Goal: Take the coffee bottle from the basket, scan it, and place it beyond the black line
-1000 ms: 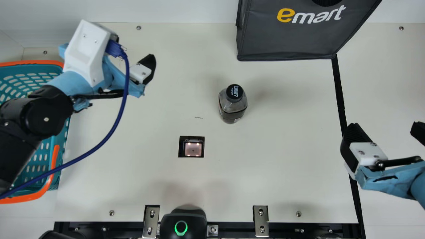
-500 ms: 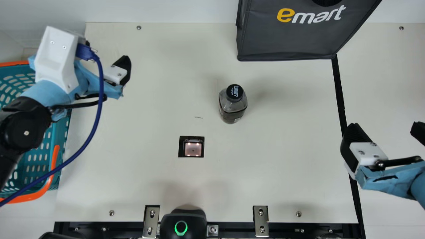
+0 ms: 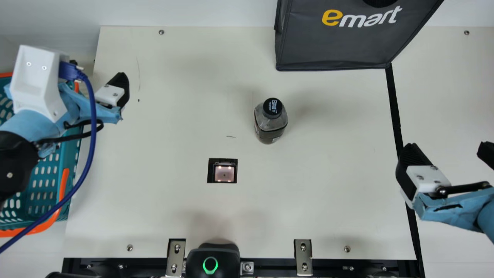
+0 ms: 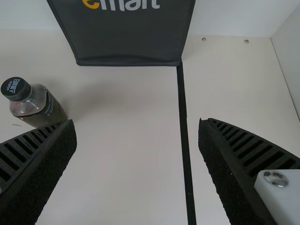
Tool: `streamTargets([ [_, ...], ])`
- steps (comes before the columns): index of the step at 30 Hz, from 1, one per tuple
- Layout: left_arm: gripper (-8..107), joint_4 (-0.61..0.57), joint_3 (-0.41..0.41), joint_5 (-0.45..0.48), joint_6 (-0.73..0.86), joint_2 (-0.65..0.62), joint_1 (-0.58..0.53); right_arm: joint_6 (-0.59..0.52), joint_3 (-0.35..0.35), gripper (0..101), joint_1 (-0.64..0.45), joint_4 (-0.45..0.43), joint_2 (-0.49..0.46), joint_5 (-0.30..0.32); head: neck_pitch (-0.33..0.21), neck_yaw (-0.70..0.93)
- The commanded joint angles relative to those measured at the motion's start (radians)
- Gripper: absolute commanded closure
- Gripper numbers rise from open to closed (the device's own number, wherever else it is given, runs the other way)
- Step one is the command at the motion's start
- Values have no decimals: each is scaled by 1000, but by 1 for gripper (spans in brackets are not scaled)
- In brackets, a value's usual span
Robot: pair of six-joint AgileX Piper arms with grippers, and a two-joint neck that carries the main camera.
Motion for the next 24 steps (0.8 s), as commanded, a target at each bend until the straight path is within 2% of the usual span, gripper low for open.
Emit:
streamTargets([
  [1,9,8,5,4,-8,-11,7,0,0,10,0,0,0,0,-27,2],
  [12,9,30,29,68,-49,-79,55,0,0,10,0,0,0,0,-27,2],
  [24,9,-3,67,140,-38,-154,117,0,0,10,0,0,0,1,-27,2],
])
